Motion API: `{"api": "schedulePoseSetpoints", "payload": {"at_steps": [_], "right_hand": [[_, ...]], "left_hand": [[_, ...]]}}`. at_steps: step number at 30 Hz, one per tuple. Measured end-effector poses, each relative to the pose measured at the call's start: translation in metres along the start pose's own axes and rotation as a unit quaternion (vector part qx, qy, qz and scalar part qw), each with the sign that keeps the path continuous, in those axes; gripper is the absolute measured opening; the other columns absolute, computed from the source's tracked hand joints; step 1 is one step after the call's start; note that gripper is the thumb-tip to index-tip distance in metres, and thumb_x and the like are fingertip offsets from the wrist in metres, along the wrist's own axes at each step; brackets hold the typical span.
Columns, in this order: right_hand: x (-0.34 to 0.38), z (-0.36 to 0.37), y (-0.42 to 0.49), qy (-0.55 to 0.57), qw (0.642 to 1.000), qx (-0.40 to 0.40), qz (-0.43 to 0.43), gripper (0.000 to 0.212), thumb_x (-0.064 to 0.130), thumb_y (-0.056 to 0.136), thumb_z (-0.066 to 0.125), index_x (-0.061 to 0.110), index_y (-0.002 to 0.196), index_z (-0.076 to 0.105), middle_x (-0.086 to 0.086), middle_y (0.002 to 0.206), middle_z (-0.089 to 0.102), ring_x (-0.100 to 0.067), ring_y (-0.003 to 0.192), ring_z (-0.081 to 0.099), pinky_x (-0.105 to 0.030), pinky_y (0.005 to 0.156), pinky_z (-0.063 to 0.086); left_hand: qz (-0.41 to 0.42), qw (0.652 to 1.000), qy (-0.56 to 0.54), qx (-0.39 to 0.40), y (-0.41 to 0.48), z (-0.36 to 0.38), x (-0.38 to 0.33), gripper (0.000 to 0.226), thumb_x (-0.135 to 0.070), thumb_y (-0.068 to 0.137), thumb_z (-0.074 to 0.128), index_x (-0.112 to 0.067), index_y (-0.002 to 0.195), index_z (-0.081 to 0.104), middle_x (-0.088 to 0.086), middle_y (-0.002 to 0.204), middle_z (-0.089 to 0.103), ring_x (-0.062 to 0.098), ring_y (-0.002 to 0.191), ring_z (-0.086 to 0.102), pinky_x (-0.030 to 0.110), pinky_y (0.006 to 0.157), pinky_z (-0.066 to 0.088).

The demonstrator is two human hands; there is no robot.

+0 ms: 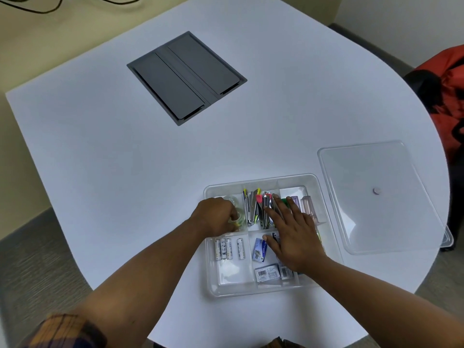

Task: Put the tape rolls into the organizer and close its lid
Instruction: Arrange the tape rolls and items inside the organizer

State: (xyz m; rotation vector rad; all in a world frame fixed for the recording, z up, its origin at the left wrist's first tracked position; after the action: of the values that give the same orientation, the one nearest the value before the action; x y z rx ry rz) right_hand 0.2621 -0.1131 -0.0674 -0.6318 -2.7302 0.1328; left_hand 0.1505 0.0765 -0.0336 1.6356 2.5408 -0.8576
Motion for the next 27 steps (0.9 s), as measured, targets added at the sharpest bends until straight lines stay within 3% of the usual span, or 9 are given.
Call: {"api": "schedulePoseSetpoints", "payload": {"at_steps": [6, 11, 16, 20, 27], "right_hand": [[0.0, 0.0, 0.0, -0.004, 1.0, 0.002, 0.004, 0.067, 0.06, 0.092, 0.034, 0.032, 0.15, 0.017, 0.003, 0.162, 0.011, -0.023, 0.148, 0.003, -0.047, 0.111, 0.025], [0.0, 0.001, 0.0, -0.004, 1.0, 0.007, 0.011, 0.066, 0.06, 0.092, 0.033, 0.032, 0.15, 0.02, 0.004, 0.161, 0.012, -0.022, 0.148, 0.002, -0.048, 0.112, 0.025], [0.0, 0.0, 0.0, 0.003, 1.0, 0.006, 0.011, 0.065, 0.059, 0.092, 0.034, 0.032, 0.149, 0.022, 0.005, 0.161, 0.011, -0.022, 0.148, 0.003, -0.049, 0.112, 0.025], [0.0, 0.001, 0.0, 0.003, 1.0, 0.01, 0.012, 0.066, 0.061, 0.092, 0.032, 0.032, 0.15, 0.019, 0.006, 0.162, 0.008, -0.02, 0.148, -0.001, -0.048, 0.114, 0.022], [0.0, 0.0, 0.0, -0.002, 1.0, 0.01, 0.013, 0.065, 0.06, 0.092, 0.032, 0.031, 0.15, 0.021, 0.007, 0.162, 0.006, -0.019, 0.148, -0.001, -0.047, 0.113, 0.021]], "left_hand": [[-0.04, 0.998, -0.013, -0.045, 0.005, -0.027, 0.012, 0.021, -0.047, 0.078, 0.068, -0.03, 0.09, 0.07, -0.004, 0.089, 0.069, 0.019, 0.089, 0.062, 0.027, 0.069, 0.041], [-0.057, 0.995, 0.035, -0.068, 0.004, -0.026, 0.018, 0.027, -0.042, 0.083, 0.064, -0.029, 0.107, 0.066, 0.002, 0.108, 0.068, 0.027, 0.101, 0.062, 0.03, 0.077, 0.044], [-0.05, 0.992, 0.106, -0.046, 0.008, -0.013, 0.014, 0.021, -0.035, 0.086, 0.062, -0.026, 0.104, 0.067, 0.004, 0.109, 0.068, 0.03, 0.101, 0.062, 0.033, 0.078, 0.047], [-0.055, 0.986, 0.156, -0.019, 0.01, -0.009, 0.009, 0.011, -0.016, 0.082, 0.061, -0.021, 0.09, 0.066, 0.003, 0.097, 0.069, 0.029, 0.09, 0.064, 0.03, 0.064, 0.042], [-0.085, 0.975, 0.207, 0.007, 0.017, -0.005, -0.004, 0.023, -0.001, 0.077, 0.056, -0.015, 0.093, 0.065, 0.006, 0.099, 0.068, 0.03, 0.092, 0.064, 0.029, 0.065, 0.035]]}}
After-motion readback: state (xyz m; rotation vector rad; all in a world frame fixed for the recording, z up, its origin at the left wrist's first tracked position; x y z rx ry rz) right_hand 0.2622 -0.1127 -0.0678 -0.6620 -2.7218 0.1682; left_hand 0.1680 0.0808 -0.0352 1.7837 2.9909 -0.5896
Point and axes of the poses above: each hand's wrist, its own y-axis towards the middle knuckle, its own z-axis out of the palm, x = y × z, the point moved 3 cm from there along y, towards the middle knuckle
